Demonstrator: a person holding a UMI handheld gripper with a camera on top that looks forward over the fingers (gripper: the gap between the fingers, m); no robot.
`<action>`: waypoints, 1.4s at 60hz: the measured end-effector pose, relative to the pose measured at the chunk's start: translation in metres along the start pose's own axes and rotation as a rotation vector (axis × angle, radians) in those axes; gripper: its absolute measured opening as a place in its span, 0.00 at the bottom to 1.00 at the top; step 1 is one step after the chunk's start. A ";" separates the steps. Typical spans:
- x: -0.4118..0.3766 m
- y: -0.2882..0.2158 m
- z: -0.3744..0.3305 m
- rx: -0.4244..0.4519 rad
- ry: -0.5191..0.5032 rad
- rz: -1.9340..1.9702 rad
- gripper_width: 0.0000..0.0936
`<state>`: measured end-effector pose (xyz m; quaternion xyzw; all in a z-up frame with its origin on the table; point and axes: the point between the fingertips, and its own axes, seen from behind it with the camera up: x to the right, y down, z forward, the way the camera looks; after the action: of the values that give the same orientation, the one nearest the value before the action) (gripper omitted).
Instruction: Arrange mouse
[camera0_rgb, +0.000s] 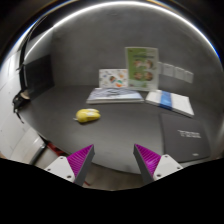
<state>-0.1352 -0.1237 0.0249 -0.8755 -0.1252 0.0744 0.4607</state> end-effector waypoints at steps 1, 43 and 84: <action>-0.010 -0.002 0.007 0.002 -0.027 -0.001 0.89; -0.127 -0.086 0.200 -0.023 0.077 0.032 0.92; 0.020 -0.187 0.061 0.218 0.210 0.040 0.45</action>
<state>-0.1591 0.0324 0.1448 -0.8256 -0.0500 0.0049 0.5620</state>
